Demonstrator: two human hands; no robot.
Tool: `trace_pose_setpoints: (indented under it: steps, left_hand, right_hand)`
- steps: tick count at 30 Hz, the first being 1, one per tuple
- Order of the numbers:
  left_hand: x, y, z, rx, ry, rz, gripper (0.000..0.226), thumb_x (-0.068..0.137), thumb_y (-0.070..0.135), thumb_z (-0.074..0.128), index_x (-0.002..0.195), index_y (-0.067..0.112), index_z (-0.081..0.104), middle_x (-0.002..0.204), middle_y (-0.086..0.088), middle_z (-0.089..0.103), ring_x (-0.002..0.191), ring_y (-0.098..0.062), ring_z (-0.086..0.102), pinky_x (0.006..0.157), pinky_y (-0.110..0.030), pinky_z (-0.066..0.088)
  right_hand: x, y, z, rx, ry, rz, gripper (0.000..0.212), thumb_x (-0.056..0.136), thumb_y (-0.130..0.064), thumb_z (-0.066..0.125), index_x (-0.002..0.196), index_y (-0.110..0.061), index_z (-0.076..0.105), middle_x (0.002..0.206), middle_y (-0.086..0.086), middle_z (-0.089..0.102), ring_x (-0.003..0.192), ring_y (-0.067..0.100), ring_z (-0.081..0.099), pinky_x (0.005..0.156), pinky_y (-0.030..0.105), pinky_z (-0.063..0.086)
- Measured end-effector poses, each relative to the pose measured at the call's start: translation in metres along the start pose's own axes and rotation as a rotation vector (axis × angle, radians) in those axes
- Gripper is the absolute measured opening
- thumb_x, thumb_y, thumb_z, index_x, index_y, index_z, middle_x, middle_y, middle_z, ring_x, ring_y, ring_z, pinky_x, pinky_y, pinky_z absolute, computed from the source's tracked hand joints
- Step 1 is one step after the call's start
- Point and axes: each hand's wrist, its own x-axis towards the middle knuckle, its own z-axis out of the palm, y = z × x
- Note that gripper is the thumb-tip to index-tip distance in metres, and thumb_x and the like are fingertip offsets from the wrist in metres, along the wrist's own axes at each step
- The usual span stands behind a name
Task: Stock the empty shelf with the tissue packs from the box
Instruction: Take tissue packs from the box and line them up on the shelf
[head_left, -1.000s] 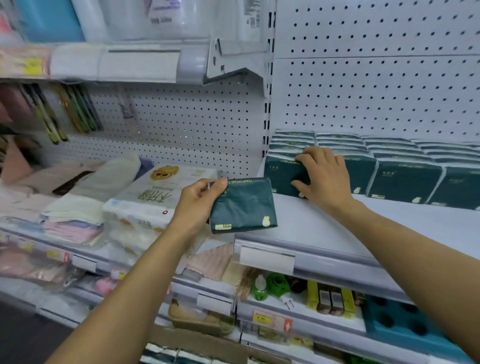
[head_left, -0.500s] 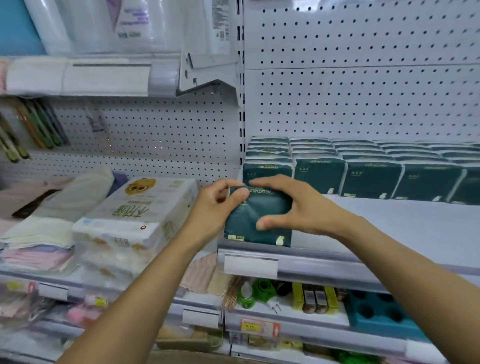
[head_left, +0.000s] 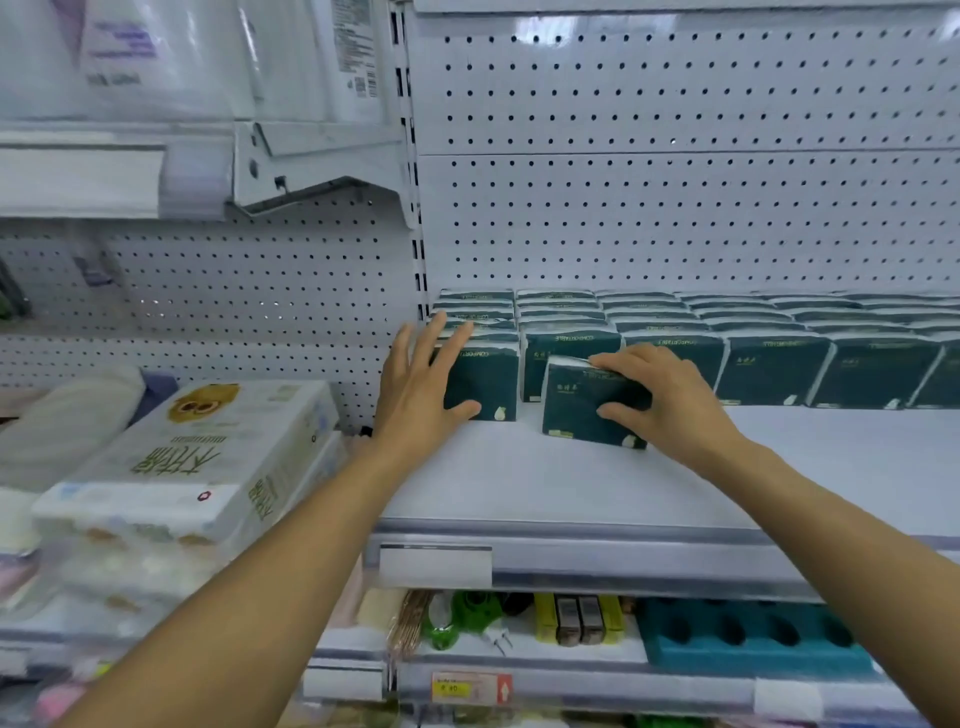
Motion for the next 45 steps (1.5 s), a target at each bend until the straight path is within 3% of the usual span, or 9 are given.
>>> trace_pose_setpoints:
  steps: [7,15,19,24,27,30,34,39,45]
  left_hand:
    - [0.005,-0.002,0.008,-0.053,-0.013,0.026,0.082,0.089,0.022,0.071,0.154,0.033,0.021,0.164,0.009,0.002,0.15,-0.017,-0.005,0.113,-0.045,0.03]
    - [0.008,0.003,0.013,-0.035,0.013,0.005,0.08,0.089,0.019,0.07,0.153,0.028,0.024,0.162,0.005,0.012,0.149,-0.02,-0.003,0.109,-0.045,0.035]
    - [0.009,0.002,0.015,-0.021,0.005,0.005,0.08,0.089,0.021,0.07,0.153,0.027,0.023,0.162,0.003,0.013,0.149,-0.021,-0.004,0.115,-0.046,0.028]
    - [0.0,0.004,0.007,0.078,-0.014,0.049,0.088,0.088,0.038,0.068,0.156,0.03,0.012,0.164,0.002,-0.005,0.149,-0.019,-0.019,0.122,-0.046,0.002]
    - [-0.023,0.009,-0.003,0.125,0.047,0.092,0.087,0.089,0.044,0.065,0.156,0.03,0.011,0.165,0.001,-0.001,0.151,-0.02,-0.01,0.122,-0.046,0.004]
    - [-0.068,0.012,-0.014,0.12,0.198,0.173,0.076,0.089,0.04,0.066,0.153,0.024,0.028,0.16,-0.003,0.026,0.146,-0.024,0.024,0.118,-0.046,0.023]
    - [-0.144,0.007,-0.025,0.144,0.348,0.208,0.057,0.091,0.04,0.06,0.141,0.018,0.047,0.141,-0.004,0.052,0.124,-0.024,0.049,0.103,-0.04,0.036]
    - [-0.23,-0.013,-0.022,0.171,0.275,0.216,0.057,0.089,0.038,0.063,0.14,0.017,0.05,0.137,-0.003,0.055,0.121,-0.023,0.052,0.099,-0.041,0.041]
    - [-0.31,-0.043,0.011,0.268,0.024,0.15,0.076,0.076,0.041,0.079,0.142,0.022,0.047,0.134,-0.006,0.058,0.117,-0.024,0.048,0.094,-0.044,0.047]
  right_hand:
    - [0.028,0.011,0.032,-0.171,0.122,-0.199,0.056,0.076,-0.019,0.081,0.129,-0.017,0.061,0.143,0.005,0.051,0.137,0.031,0.04,0.111,0.055,0.031]
    - [0.039,0.01,0.041,-0.129,0.075,-0.141,0.056,0.087,-0.021,0.071,0.139,-0.02,0.051,0.152,-0.002,0.04,0.145,0.02,0.026,0.115,0.036,0.024]
    - [0.039,0.005,0.038,-0.215,0.046,-0.128,0.057,0.084,-0.02,0.073,0.137,-0.017,0.053,0.149,0.006,0.043,0.142,0.029,0.032,0.117,0.048,0.024]
    - [0.027,-0.023,0.033,-0.263,0.103,-0.012,0.06,0.087,-0.026,0.067,0.143,-0.021,0.044,0.157,0.007,0.027,0.146,0.028,0.021,0.118,0.054,0.01]
    - [0.007,-0.051,0.027,-0.229,0.191,-0.004,0.059,0.087,-0.026,0.066,0.142,-0.018,0.045,0.155,0.012,0.031,0.14,0.035,0.031,0.113,0.056,0.026]
    - [-0.029,-0.082,0.023,-0.178,0.277,-0.067,0.053,0.088,-0.024,0.067,0.137,-0.015,0.05,0.145,0.012,0.045,0.12,0.035,0.053,0.095,0.049,0.044]
    - [-0.091,-0.121,0.03,-0.162,0.305,-0.152,0.045,0.091,-0.025,0.06,0.134,-0.014,0.054,0.131,0.006,0.058,0.113,0.027,0.057,0.087,0.041,0.047]
    - [-0.166,-0.15,0.062,-0.152,0.199,-0.197,0.044,0.093,-0.032,0.054,0.134,-0.015,0.054,0.129,0.005,0.059,0.111,0.026,0.057,0.085,0.04,0.044]
    - [-0.242,-0.166,0.114,-0.209,-0.125,-0.115,0.052,0.091,-0.045,0.043,0.138,-0.023,0.046,0.133,0.006,0.055,0.112,0.029,0.057,0.087,0.043,0.047]
